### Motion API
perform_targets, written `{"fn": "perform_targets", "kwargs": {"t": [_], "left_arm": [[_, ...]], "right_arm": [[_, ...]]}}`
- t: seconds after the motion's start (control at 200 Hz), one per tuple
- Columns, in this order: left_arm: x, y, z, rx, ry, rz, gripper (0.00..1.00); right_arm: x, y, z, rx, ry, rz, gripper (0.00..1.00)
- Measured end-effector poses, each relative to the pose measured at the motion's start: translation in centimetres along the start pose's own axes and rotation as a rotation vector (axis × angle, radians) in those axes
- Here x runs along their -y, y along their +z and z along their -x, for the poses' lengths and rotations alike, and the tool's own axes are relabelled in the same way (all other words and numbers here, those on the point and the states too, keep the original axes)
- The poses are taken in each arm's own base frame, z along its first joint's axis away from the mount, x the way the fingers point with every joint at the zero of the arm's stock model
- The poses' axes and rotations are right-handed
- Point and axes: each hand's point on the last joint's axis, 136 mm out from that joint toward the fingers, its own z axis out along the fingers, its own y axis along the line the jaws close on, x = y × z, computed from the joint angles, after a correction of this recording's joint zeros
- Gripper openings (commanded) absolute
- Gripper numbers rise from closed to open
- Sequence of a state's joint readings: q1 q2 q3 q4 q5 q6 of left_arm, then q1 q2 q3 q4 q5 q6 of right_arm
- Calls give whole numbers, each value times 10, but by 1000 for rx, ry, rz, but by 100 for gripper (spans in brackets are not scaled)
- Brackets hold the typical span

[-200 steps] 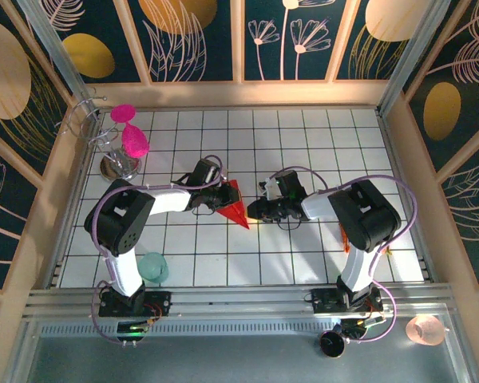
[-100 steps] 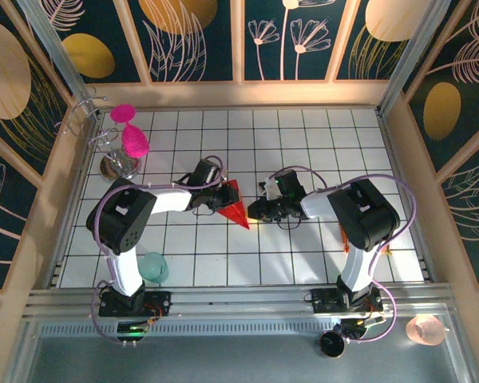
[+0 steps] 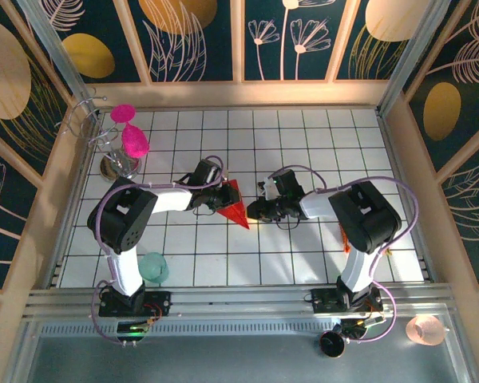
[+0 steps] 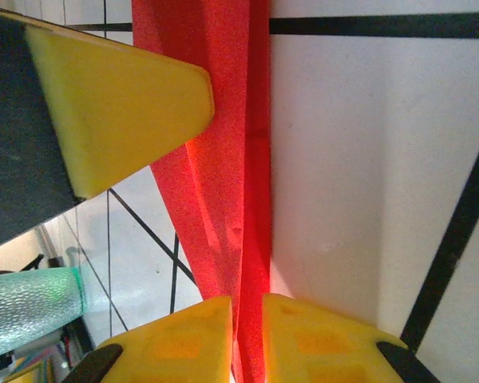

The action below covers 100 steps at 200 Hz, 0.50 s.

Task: Fold a paper plane with a square sheet of paper (pick it up from the middle)
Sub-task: Fourth fold the wing at the center of the table.

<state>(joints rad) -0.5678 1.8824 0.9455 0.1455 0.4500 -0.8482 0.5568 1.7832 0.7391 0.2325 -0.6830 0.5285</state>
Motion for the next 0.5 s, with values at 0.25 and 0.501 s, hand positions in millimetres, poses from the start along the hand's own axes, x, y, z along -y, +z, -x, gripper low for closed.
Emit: {"fn": "perform_targets", "kwargs": {"t": [0.25, 0.501], "left_arm": [[0, 1, -1, -7, 5, -2, 14], [0, 1, -2, -12, 5, -6, 14]], "right_arm": [[-30, -23, 18, 101, -76, 12, 18], [-39, -3, 8, 43, -99, 20, 13]]}}
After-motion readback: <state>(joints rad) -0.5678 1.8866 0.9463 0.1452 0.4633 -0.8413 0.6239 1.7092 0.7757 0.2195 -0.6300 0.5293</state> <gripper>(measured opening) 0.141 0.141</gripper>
